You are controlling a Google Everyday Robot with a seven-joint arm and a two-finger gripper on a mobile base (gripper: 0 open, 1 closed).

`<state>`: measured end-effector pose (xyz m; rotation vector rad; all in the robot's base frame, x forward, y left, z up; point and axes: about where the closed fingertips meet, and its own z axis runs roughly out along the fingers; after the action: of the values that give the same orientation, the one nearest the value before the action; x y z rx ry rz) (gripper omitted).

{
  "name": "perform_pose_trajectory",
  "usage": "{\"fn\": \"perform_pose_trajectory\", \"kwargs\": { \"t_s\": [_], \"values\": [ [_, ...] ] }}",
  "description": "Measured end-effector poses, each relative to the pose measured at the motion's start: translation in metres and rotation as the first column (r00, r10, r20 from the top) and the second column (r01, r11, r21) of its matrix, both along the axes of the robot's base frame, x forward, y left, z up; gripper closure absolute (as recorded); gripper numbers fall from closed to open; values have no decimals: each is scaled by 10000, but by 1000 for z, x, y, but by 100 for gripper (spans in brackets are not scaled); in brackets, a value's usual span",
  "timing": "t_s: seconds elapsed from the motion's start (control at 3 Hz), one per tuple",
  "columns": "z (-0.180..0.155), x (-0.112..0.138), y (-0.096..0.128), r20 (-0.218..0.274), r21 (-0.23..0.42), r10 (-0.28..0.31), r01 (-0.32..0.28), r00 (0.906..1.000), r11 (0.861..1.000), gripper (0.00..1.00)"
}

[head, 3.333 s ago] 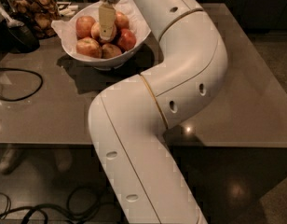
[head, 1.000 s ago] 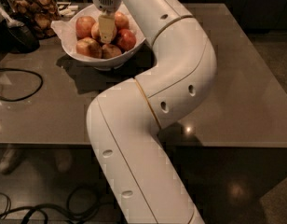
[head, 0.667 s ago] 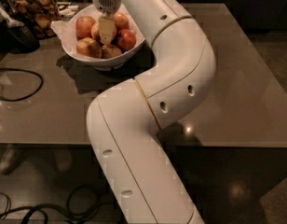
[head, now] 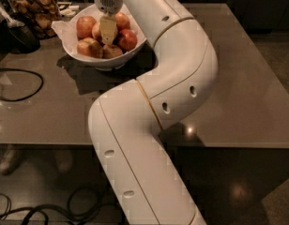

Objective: Pick apple from white bowl

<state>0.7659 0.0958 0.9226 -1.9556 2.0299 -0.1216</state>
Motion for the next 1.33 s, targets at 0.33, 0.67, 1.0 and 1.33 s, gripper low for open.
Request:
{"fn": "perform_pose_trajectory", "kwargs": {
  "t_s": [0.33,0.67,1.0,1.33],
  "values": [
    [0,0,0,-2,-1,1,-1,10000,10000,56],
    [0,0,0,-2,-1,1,-1,10000,10000,80],
    [0,0,0,-2,-1,1,-1,10000,10000,100],
    [0,0,0,-1,-1,1,-1,10000,10000,100]
  ]
}}
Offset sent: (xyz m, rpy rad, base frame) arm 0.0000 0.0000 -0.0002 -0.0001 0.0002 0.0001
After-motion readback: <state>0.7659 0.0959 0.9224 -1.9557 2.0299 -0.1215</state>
